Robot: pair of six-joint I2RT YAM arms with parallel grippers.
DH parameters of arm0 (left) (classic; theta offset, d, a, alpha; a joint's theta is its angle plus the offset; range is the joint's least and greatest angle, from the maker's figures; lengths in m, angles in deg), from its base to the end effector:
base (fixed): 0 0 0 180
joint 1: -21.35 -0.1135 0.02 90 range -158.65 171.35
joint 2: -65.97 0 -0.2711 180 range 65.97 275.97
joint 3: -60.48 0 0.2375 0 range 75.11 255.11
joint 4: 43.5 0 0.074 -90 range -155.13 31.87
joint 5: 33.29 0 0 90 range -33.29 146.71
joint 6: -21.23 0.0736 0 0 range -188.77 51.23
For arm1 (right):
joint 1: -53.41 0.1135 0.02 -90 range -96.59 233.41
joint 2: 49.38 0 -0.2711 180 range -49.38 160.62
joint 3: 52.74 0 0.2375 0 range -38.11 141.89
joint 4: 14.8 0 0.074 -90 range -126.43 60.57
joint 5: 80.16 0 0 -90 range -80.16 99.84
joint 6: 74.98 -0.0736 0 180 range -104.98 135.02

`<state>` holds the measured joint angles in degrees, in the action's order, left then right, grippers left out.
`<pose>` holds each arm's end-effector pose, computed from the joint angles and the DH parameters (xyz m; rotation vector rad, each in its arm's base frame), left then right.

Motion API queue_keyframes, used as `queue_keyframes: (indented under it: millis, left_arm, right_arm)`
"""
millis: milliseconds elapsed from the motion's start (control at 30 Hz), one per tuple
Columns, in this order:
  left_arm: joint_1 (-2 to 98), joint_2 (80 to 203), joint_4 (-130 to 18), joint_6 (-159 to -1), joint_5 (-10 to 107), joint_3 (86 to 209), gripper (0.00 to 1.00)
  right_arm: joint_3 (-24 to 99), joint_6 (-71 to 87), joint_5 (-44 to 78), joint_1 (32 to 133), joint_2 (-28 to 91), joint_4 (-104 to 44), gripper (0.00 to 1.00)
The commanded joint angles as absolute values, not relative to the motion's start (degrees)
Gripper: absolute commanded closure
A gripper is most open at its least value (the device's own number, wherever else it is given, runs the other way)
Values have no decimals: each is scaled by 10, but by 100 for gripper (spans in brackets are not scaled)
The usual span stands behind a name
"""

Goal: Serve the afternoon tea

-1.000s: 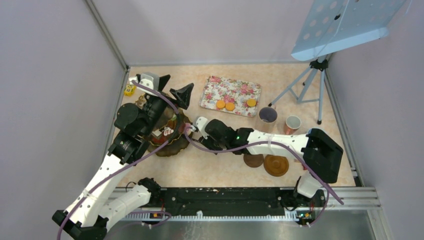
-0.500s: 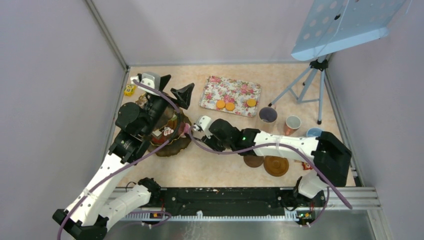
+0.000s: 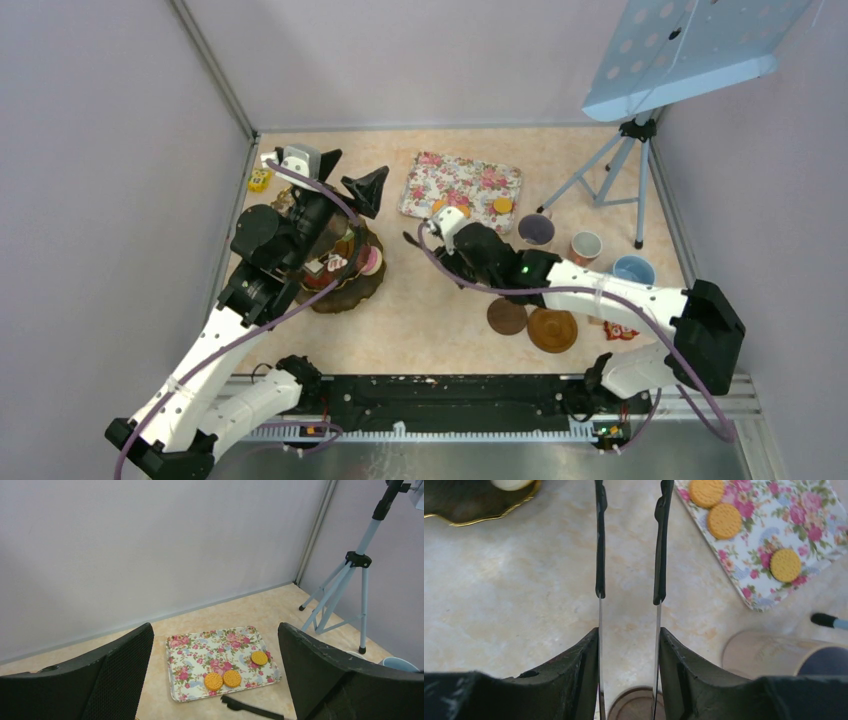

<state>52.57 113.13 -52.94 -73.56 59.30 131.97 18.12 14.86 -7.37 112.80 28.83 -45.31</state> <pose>0.1682 -0.0980 0.4480 0.2655 1.3014 -0.5052 0.1787 0.2592 0.2599 -0.9464 1.9949 0.2458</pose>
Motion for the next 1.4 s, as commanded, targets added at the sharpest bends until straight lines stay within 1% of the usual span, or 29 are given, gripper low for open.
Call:
queue_keyframes:
  millis: [0, 100, 167, 400, 600, 833, 1367]
  left_arm:
    - [528, 1131, -510, -736, 592, 1318, 1]
    - [528, 1130, -510, -737, 592, 1318, 1]
    - [527, 1129, -510, -737, 592, 1318, 1]
    - [527, 1125, -510, -737, 594, 1318, 1]
    - [527, 1123, -509, -739, 591, 1318, 1]
    - [527, 1120, -509, -739, 592, 1318, 1]
    - [528, 1123, -509, -738, 591, 1319, 1]
  right_arm:
    - [233, 84, -81, 1048, 284, -499, 58]
    - [305, 54, -65, 992, 332, -566, 59]
    - [348, 43, -59, 973, 365, -611, 59]
    - [446, 58, -37, 946, 454, -648, 59]
    - [517, 94, -16, 942, 514, -663, 59]
    - [545, 125, -19, 940, 553, -668, 57]
    - [564, 127, 2, 939, 598, -669, 59]
